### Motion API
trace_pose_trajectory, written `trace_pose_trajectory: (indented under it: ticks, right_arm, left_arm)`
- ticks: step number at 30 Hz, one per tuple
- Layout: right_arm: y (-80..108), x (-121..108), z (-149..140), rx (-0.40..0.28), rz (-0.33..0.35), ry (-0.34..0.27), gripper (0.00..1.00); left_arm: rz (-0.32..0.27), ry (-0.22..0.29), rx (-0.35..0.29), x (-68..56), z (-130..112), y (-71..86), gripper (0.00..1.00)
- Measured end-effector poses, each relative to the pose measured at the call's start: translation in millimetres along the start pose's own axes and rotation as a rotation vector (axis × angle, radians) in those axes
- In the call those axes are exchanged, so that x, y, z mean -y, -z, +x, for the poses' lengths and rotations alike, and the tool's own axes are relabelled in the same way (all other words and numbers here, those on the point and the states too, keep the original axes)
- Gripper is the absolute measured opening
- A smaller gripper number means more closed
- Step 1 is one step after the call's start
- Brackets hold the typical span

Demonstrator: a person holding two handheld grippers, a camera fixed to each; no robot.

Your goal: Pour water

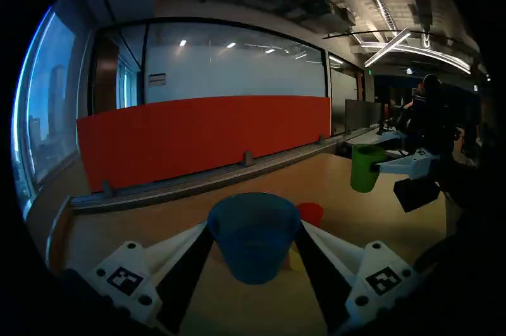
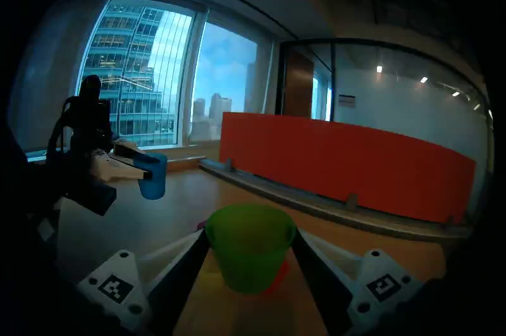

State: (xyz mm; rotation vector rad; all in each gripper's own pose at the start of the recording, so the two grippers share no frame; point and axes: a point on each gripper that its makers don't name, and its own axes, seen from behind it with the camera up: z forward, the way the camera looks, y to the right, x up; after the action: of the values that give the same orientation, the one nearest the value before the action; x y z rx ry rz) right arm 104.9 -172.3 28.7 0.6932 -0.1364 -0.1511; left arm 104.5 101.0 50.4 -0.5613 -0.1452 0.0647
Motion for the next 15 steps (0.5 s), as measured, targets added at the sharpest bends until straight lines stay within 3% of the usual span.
trace_pose_trajectory:
  ticks: [15]
  right_arm:
    - [-4.9,9,9,-0.024,0.028,-0.021,0.92]
  left_arm:
    - [0.010,-0.065,-0.050,-2.1,24,1.4,0.86]
